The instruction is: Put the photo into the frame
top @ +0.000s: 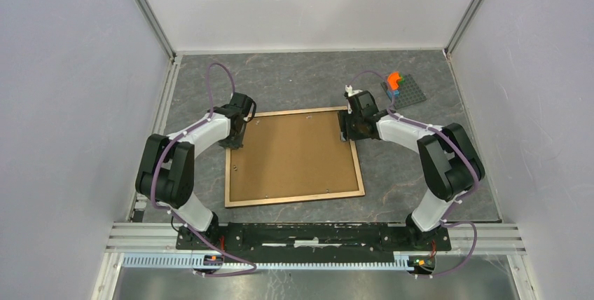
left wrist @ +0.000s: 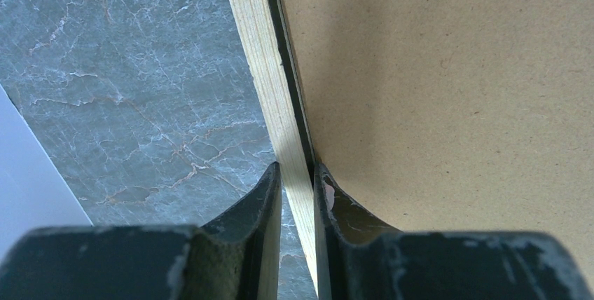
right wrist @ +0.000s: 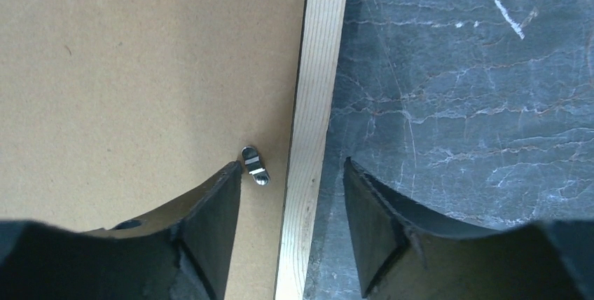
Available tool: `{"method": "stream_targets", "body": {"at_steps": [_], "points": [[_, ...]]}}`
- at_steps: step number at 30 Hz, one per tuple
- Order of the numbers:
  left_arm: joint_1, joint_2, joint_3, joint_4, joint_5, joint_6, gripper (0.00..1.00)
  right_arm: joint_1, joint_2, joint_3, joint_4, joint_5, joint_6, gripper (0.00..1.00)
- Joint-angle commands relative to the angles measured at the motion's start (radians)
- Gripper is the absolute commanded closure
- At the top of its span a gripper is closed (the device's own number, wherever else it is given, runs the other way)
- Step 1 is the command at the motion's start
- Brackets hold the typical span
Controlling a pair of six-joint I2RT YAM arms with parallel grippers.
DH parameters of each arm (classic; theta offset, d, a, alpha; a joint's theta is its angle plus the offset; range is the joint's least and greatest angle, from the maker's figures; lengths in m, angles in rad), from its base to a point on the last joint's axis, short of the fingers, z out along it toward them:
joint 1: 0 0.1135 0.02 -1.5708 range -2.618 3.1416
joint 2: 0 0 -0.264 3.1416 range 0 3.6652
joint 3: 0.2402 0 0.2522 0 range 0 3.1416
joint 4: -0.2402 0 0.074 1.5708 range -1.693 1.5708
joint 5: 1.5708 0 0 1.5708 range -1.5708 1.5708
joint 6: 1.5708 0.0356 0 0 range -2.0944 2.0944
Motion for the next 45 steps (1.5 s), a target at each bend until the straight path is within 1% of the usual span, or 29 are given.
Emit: {"method": "stream_targets", "body": {"at_steps": [1, 7, 10, 15, 18, 21, 25, 28, 31, 34, 36, 38, 39, 41, 42, 43, 44, 45], "points": [[0.001, -0.015, 0.027, 0.026, -0.008, 0.058, 0.98, 0.006, 0.037, 0.029, -0.013, 0.082, 0.048, 0.43], [0.0, -0.015, 0.029, 0.026, -0.001, 0.055, 0.98, 0.023, 0.03, 0.023, -0.072, 0.074, 0.129, 0.53], [0.001, -0.017, 0.03, 0.027, -0.003, 0.051, 0.98, 0.045, 0.013, 0.01, -0.109, 0.12, 0.204, 0.59], [0.001, -0.016, 0.033, 0.022, 0.006, 0.045, 0.98, 0.059, 0.035, 0.036, -0.19, 0.178, 0.318, 0.78], [0.0, -0.017, 0.033, 0.023, 0.006, 0.039, 0.98, 0.061, 0.07, 0.083, -0.27, 0.197, 0.381, 0.85], [0.0, -0.019, 0.033, 0.022, 0.008, 0.029, 0.98, 0.065, 0.094, 0.118, -0.308, 0.188, 0.426, 0.89], [0.0, -0.015, 0.033, 0.032, 0.016, 0.018, 0.98, 0.068, 0.066, 0.086, -0.242, 0.157, 0.451, 0.91], [0.002, 0.009, 0.049, 0.034, 0.009, 0.011, 0.98, 0.067, 0.004, 0.024, -0.185, 0.172, 0.482, 1.0], [0.002, 0.033, 0.081, 0.008, -0.002, -0.01, 0.98, 0.067, -0.031, -0.006, -0.165, 0.184, 0.515, 1.0], [0.001, 0.026, 0.095, 0.011, 0.0, -0.033, 0.98, 0.066, -0.024, 0.024, -0.183, 0.204, 0.502, 1.0], [-0.001, 0.029, 0.109, 0.013, -0.017, -0.026, 0.98, 0.065, -0.022, 0.051, -0.205, 0.236, 0.463, 0.85], [-0.004, 0.048, 0.132, 0.015, -0.092, 0.009, 0.98, 0.064, -0.051, 0.047, -0.186, 0.274, 0.403, 0.59], [-0.005, 0.054, 0.134, 0.032, -0.144, 0.028, 0.98, 0.065, -0.084, 0.028, -0.15, 0.289, 0.366, 0.44], [-0.005, 0.067, 0.129, 0.076, -0.198, 0.071, 0.98, 0.065, -0.15, -0.02, -0.06, 0.308, 0.259, 0.23], [-0.005, 0.072, 0.126, 0.099, -0.209, 0.12, 0.98, 0.065, -0.177, -0.047, -0.011, 0.31, 0.205, 0.15], [-0.006, 0.077, 0.119, 0.129, -0.218, 0.155, 0.98, 0.065, -0.204, -0.065, 0.026, 0.303, 0.139, 0.09], [-0.006, 0.079, 0.111, 0.173, -0.239, 0.181, 0.98, 0.065, -0.222, -0.076, 0.056, 0.284, 0.064, 0.07], [-0.005, 0.077, 0.094, 0.225, -0.254, 0.22, 0.98, 0.062, -0.227, -0.07, 0.058, 0.267, 0.027, 0.04]]}}
